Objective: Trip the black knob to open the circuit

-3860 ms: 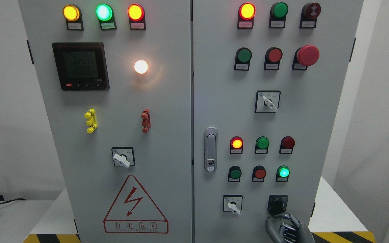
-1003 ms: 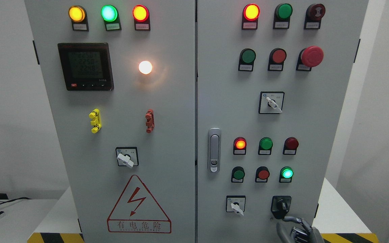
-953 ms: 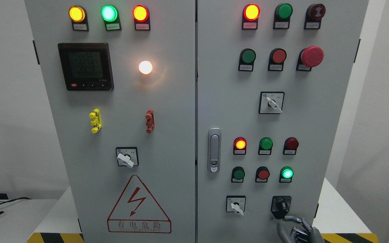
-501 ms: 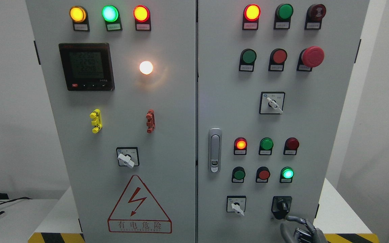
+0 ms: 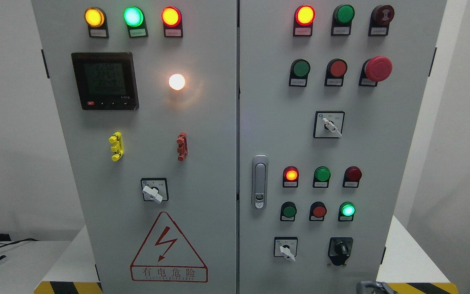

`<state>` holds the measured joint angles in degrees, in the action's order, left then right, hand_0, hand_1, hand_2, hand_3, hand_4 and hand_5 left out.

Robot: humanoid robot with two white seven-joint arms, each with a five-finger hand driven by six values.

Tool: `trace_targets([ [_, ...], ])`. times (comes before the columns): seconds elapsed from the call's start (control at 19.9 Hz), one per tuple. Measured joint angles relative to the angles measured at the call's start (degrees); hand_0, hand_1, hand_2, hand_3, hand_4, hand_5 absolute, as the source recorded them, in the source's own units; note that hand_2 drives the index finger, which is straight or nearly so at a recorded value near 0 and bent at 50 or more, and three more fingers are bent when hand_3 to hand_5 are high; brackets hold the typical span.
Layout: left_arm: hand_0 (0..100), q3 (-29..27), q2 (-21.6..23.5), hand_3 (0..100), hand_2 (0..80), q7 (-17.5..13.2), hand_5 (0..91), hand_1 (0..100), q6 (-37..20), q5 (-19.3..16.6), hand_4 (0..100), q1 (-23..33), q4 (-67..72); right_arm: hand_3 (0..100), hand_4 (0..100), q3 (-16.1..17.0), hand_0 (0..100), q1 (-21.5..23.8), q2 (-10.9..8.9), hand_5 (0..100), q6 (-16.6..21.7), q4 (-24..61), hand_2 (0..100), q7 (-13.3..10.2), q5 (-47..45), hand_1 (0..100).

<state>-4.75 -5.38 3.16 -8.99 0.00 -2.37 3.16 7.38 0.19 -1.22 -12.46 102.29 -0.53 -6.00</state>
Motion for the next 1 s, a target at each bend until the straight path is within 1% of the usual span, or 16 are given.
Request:
trace_targets([
  [0.05,12,0.0,0.0,0,0.0,0.0,0.0,39,0.0,0.0,0,0.0,0.0,57,53,0.5,23,0.9,-0.11,53,0.0,0.5,35,0.3,-0.6,18],
  [0.15,12,0.0,0.0,0,0.0,0.0,0.0,39,0.0,0.0,0,0.0,0.0,51,47,1.5,16,2.9,-0.31,46,0.3,1.5,30,0.9,-1.6,14],
  [0.35,12,0.0,0.0,0,0.0,0.0,0.0,39,0.0,0.0,0,0.0,0.0,46,39,3.4,7,5.9,-0.59,39,1.0,3.4,26,2.0,-2.8,8],
  [0.5,12,0.0,0.0,0,0.0,0.0,0.0,39,0.0,0.0,0,0.0,0.0,41,34,4.7,3,7.6,-0.74,35,1.2,4.7,24,2.8,-3.4,3],
  [0.6,12,0.0,0.0,0,0.0,0.0,0.0,39,0.0,0.0,0,0.0,0.0,35,31,5.4,1,8.7,-0.8,32,1.5,5.4,23,3.2,-3.6,1],
  [0.75,12,0.0,0.0,0,0.0,0.0,0.0,39,0.0,0.0,0,0.0,0.0,30,28,6.3,0,9.9,-0.85,30,1.7,6.5,21,3.5,-3.8,0],
  [1.0,12,0.0,0.0,0,0.0,0.0,0.0,39,0.0,0.0,0,0.0,0.0,29,27,7.5,0,11.3,-0.63,29,1.8,7.8,20,4.0,-4.1,0],
])
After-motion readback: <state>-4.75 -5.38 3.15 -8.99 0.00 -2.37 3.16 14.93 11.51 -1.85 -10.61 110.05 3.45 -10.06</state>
